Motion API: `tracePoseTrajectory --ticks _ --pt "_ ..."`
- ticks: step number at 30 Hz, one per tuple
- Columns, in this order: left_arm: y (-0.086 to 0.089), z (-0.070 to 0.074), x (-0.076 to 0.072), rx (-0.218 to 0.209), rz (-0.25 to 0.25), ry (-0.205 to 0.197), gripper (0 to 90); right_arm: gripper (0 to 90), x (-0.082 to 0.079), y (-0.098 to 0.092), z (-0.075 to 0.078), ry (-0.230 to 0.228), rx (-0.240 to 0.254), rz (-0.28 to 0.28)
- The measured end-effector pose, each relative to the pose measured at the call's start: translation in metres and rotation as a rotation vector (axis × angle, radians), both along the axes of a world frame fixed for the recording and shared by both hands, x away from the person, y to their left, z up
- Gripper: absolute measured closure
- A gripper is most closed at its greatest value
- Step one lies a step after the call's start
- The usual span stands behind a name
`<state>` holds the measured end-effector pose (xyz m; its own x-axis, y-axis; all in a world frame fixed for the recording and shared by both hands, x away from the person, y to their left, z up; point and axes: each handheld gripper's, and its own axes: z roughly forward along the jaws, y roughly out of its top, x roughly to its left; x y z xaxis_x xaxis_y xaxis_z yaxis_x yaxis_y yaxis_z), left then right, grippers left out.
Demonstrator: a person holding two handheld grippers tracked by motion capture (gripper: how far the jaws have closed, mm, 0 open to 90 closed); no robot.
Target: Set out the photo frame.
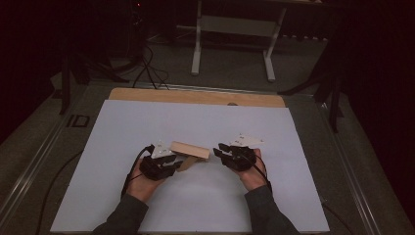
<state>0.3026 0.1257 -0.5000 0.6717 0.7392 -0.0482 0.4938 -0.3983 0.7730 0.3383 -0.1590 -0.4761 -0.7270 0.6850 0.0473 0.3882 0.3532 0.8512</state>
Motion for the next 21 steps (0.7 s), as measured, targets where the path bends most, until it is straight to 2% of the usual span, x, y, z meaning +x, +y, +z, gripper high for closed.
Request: tracePoseTrajectory --ticks 5,15,21 --pt "-0.002 0.0 0.0 0.002 -0.002 -0.008 67.5 76.4 0.006 0.005 -0.001 -0.003 0.022 -0.02" --pt "-0.008 0.002 0.001 0.007 0.006 -0.034 74.2 86.9 0.015 0.018 0.0 -0.001 0.004 -0.011" --pt "-0.011 0.001 0.002 0.019 0.004 -0.034 78.7 89.6 0.022 0.018 -0.005 0.039 0.052 -0.012"
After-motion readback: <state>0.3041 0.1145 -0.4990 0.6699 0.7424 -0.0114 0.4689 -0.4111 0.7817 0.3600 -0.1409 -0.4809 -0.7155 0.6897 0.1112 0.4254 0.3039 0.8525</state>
